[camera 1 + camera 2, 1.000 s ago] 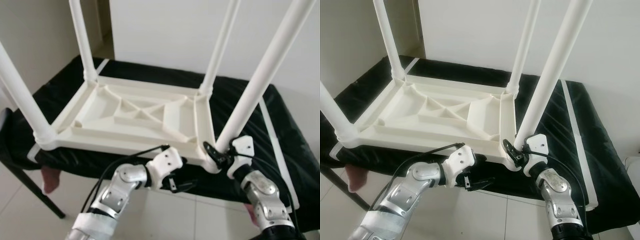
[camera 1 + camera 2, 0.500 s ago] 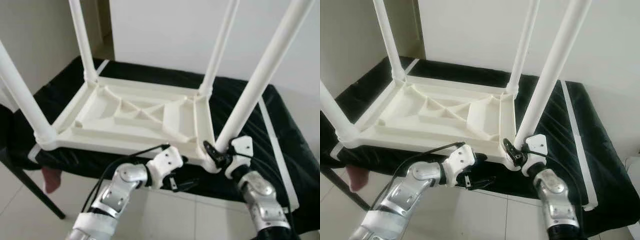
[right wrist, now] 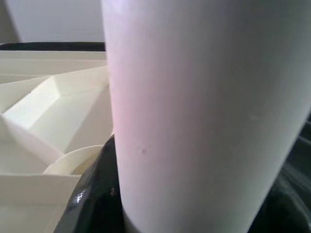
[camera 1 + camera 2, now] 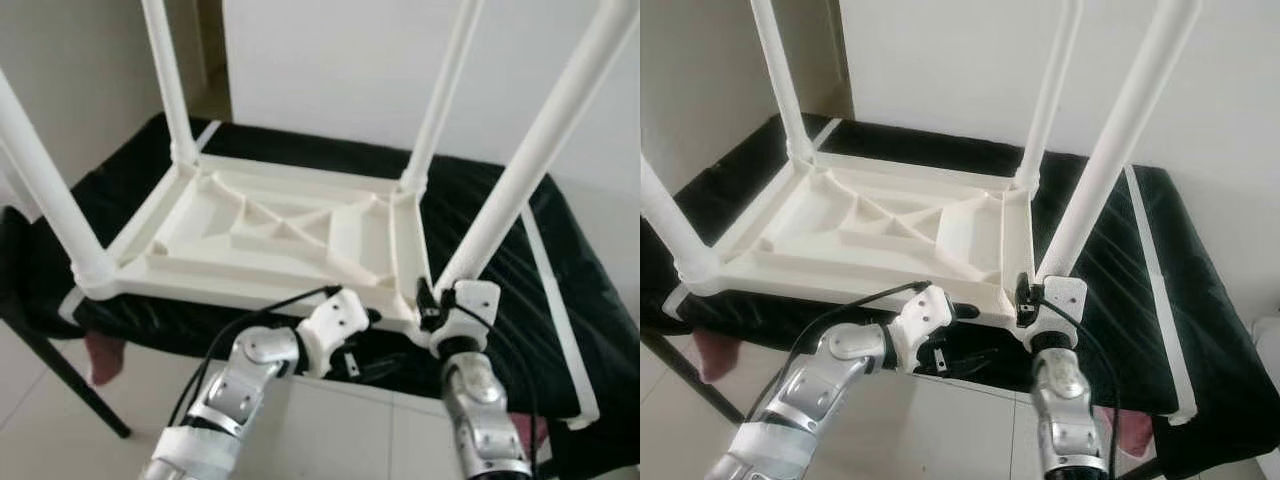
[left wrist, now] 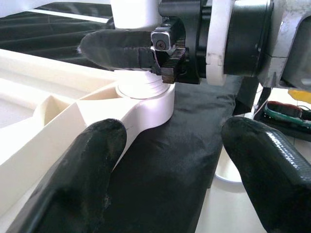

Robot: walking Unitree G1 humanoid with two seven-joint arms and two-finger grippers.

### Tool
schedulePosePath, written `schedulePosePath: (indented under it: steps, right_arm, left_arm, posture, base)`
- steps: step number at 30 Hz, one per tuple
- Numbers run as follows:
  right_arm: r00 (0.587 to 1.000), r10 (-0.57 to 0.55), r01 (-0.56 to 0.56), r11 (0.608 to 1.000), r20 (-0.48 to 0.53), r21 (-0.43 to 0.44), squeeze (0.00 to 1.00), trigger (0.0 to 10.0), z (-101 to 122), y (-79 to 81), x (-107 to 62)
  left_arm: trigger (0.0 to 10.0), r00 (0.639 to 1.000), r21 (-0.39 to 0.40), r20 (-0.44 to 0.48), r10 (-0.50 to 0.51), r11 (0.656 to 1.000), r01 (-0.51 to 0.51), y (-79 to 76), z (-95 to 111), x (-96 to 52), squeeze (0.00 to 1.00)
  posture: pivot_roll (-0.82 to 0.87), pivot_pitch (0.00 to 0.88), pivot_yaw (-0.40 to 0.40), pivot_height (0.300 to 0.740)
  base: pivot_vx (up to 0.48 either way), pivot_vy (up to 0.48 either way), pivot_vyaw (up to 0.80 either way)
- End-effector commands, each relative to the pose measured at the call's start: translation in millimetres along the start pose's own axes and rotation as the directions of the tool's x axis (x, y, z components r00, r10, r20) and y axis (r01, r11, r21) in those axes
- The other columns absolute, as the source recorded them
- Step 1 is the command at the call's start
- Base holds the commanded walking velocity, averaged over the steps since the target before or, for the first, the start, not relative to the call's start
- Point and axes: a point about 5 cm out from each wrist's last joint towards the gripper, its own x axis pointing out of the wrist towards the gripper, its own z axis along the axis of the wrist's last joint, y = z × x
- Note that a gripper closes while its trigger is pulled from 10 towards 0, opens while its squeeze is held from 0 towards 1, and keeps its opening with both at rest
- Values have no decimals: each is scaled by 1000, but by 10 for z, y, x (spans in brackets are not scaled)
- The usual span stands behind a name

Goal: Building children table

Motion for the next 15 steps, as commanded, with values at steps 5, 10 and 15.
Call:
schedulePosePath:
  steps: [5,10,15]
  right_arm:
    - [997,1,1,1000,-76,19,0,10000,-130,66,-102]
    - [998,2,0,999,-61,39,1000,10000,-96,23,-99]
    - [999,21,-18,998,-47,60,1000,10000,-60,48,-95]
  left_arm:
    - [10000,998,-22,-7,66,998,-66,18,-35,12,0]
    - [10000,998,-20,-6,63,998,-63,29,-27,22,0]
    - [10000,998,-22,-6,57,998,-57,12,-33,34,0]
  posture:
    - [18,0,-53,740]
    - [14,0,-55,740]
    - [15,0,-56,740]
  base:
    - [0,0,0]
    - [0,0,0]
    - [0,0,0]
